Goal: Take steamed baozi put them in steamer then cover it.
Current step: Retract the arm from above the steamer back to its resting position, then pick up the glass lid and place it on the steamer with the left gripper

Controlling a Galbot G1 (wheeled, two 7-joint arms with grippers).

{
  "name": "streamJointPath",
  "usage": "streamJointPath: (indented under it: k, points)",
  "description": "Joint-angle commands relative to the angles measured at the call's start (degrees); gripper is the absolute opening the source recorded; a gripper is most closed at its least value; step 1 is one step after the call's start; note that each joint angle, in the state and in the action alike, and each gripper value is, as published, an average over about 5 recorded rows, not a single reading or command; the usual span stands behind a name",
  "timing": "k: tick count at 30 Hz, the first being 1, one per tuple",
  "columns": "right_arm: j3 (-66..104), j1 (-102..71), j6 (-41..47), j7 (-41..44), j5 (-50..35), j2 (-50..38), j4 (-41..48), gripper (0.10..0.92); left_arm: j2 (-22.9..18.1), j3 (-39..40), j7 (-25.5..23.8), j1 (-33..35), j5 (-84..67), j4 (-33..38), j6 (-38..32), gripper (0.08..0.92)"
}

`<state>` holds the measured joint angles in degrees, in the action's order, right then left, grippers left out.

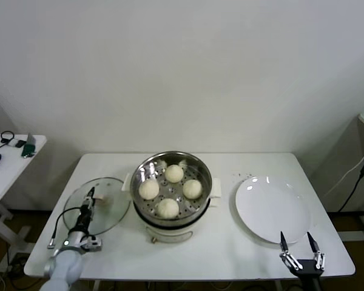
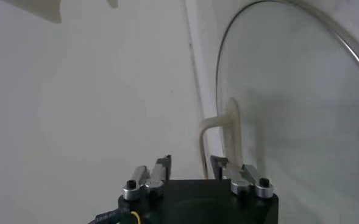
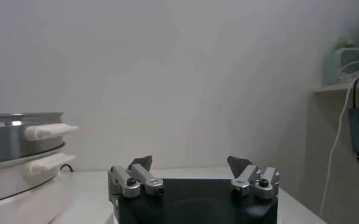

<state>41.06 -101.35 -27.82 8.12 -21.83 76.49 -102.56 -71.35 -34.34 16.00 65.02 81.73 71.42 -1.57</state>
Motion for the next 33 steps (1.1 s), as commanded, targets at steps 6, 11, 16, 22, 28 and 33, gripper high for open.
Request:
streamJointPath:
  k: [6, 11, 16, 22, 28, 33]
  points:
    - [0.27, 0.53, 0.16, 0.10, -0.03, -0.05, 0.11, 0.823, -0.28, 0.11, -0.03, -0.87, 0.85, -1.10, -0.18, 0.289]
    - [0.25, 1.10, 0.56, 0.22, 0.08, 0.07, 0.10, 0.823, -0.34, 0.00, -0.63, -0.50, -1.02, 1.21, 0.37, 0.160]
    - [0.41, 1.40, 0.73, 0.56, 0.03, -0.28, 0.40, 0.823, 0.77, 0.34, -5.00, 1.55, -5.89, 7.65, 3.02, 0.143]
    - [0.58, 1.88, 0.53, 0.78, 0.00, -0.54, 1.25, 0.823, 2.48, -0.10, -7.71, 3.00, -12.35, 15.72, 7.91, 0.143]
    - [0.44, 2.44, 0.32, 0.86, -0.02, -0.73, 2.22, 0.823, 4.98, -0.69, -10.72, 2.68, -16.85, 19.64, 12.09, 0.143]
    - [0.34, 2.90, 0.30, 0.90, 0.04, -0.81, 2.91, 0.823, 6.62, -0.47, -13.01, 2.91, -19.43, 24.82, 16.35, 0.143]
